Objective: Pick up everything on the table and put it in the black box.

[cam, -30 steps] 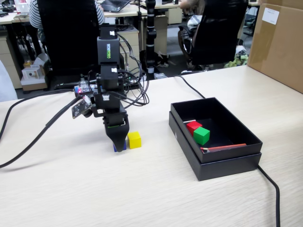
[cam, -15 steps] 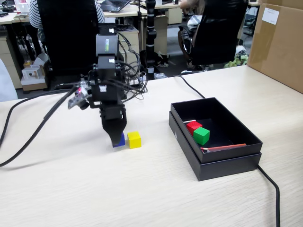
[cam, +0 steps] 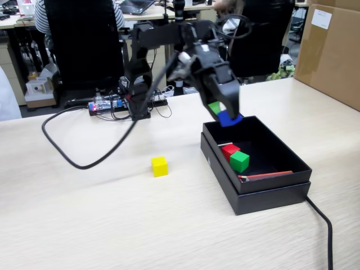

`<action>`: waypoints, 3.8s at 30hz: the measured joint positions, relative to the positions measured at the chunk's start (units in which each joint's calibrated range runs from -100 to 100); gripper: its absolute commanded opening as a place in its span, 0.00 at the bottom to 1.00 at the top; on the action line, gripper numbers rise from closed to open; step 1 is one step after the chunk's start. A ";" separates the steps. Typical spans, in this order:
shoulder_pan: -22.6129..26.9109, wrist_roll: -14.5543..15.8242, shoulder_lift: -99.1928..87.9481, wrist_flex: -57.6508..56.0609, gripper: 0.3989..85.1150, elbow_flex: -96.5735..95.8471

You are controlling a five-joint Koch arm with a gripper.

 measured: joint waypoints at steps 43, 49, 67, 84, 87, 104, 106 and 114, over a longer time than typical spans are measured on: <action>-14.51 1.71 -16.96 -7.51 0.56 -22.73; -15.38 1.51 -9.32 -7.43 0.57 -23.55; -16.46 0.88 12.82 -7.20 0.22 -16.34; -11.67 1.17 -1.29 -7.36 0.04 -0.55; -3.76 1.27 -4.66 -7.43 0.04 7.67; 4.79 3.32 17.35 -7.43 0.12 8.03; 4.88 3.66 19.55 -7.43 0.13 8.03; 4.84 3.81 24.60 -6.74 0.31 8.31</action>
